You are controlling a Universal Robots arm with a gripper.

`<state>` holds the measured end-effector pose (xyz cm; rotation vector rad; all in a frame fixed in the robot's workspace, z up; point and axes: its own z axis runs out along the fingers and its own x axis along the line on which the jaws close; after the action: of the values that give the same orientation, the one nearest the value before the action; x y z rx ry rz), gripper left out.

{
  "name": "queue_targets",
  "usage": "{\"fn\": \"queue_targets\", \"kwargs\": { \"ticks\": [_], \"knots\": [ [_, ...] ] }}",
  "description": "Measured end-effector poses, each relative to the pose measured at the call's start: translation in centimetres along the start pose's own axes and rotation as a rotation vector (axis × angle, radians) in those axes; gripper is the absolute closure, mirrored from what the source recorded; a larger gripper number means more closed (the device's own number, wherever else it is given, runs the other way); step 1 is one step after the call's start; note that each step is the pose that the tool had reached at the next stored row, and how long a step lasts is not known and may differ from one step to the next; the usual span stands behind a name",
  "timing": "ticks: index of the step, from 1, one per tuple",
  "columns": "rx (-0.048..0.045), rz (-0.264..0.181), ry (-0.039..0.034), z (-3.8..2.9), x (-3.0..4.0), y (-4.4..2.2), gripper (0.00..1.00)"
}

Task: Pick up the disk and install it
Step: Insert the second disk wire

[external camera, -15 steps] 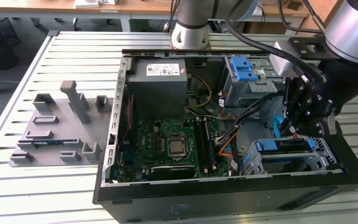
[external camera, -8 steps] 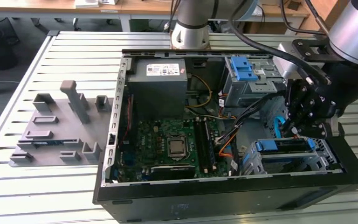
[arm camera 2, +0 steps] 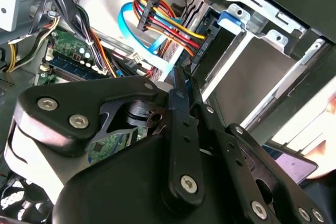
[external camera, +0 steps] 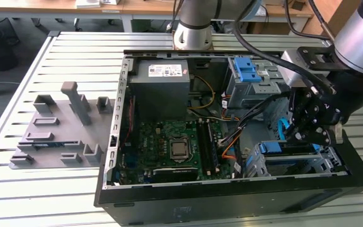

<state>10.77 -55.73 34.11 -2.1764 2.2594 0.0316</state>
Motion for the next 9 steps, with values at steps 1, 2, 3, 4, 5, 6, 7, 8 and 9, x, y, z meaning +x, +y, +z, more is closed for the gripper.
{"fn": "queue_targets", "kwargs": {
  "ticks": [1, 2, 3, 4, 5, 6, 7, 8, 9],
  "knots": [
    [-0.0002, 0.0, -0.0015, 0.08, 0.0, -0.03, 0.84],
    [-0.0003, 0.0, -0.0021, 0.17, 0.01, -0.05, 0.84],
    [-0.0004, 0.0, -0.0024, 0.25, 0.01, -0.05, 0.84],
    [-0.0004, 0.0, -0.0027, 0.32, 0.01, -0.06, 0.84],
    [-0.0004, 0.0, -0.0032, 0.36, 0.02, -0.07, 0.84],
    [-0.0005, 0.0, -0.0032, 0.38, 0.03, -0.08, 0.84],
    [-0.0005, 0.0, -0.0037, 0.41, 0.05, -0.08, 0.84],
    [-0.0005, 0.0, -0.0041, 0.44, 0.09, -0.09, 0.84],
    [-0.0005, 0.0, -0.0043, 0.46, 0.15, -0.09, 0.84]
  ]
}}
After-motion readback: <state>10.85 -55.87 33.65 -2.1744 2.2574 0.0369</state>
